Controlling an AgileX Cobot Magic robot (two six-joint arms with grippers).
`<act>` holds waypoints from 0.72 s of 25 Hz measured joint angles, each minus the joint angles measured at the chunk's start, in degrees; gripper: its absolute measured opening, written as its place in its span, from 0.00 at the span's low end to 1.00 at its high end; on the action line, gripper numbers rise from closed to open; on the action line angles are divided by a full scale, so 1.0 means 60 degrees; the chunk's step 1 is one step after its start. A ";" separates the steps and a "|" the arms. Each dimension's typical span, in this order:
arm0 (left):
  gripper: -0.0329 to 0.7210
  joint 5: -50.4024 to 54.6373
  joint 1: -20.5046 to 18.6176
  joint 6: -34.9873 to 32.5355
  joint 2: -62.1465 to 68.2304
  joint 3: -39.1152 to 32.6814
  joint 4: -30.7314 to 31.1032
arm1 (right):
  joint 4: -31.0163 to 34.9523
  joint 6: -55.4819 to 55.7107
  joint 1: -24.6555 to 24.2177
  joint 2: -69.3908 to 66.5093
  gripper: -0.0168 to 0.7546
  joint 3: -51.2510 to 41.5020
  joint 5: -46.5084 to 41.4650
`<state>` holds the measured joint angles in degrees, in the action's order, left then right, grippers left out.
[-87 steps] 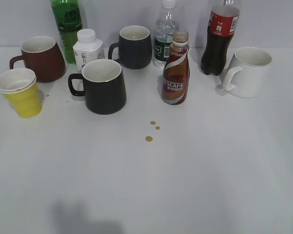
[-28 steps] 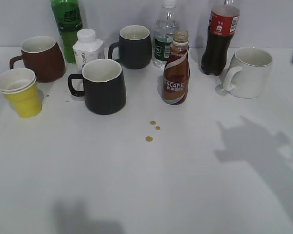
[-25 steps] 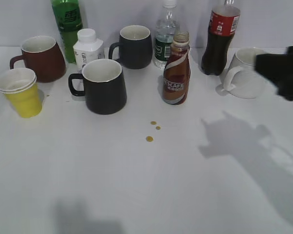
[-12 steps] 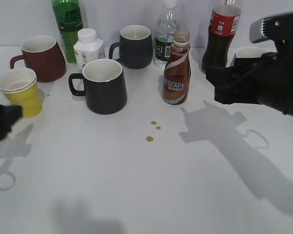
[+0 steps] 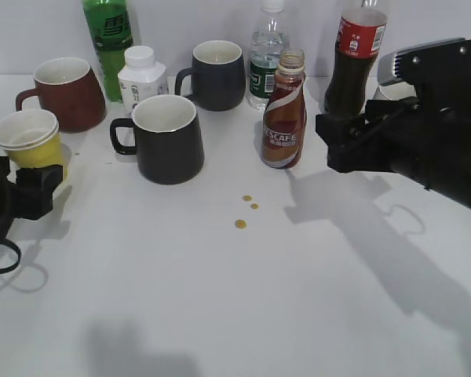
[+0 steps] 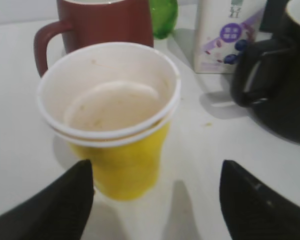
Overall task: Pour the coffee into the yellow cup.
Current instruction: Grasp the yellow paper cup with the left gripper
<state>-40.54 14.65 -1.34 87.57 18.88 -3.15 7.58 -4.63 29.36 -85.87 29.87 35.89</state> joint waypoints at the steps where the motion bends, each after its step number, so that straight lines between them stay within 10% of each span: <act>1: 0.84 -0.0300 0.0002 -0.0068 0.0246 0.0000 -0.0128 | 0.0000 0.0012 0.0000 -0.0143 0.74 0.0000 0.0233; 18: 0.84 -0.4533 0.0002 -0.0297 0.3330 0.0916 -0.0705 | -0.0249 0.0492 0.0000 -0.1221 0.74 0.0009 0.1783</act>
<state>-67.74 14.66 -3.13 107.55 24.38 -7.38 6.09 -1.68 29.36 -93.19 29.92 46.58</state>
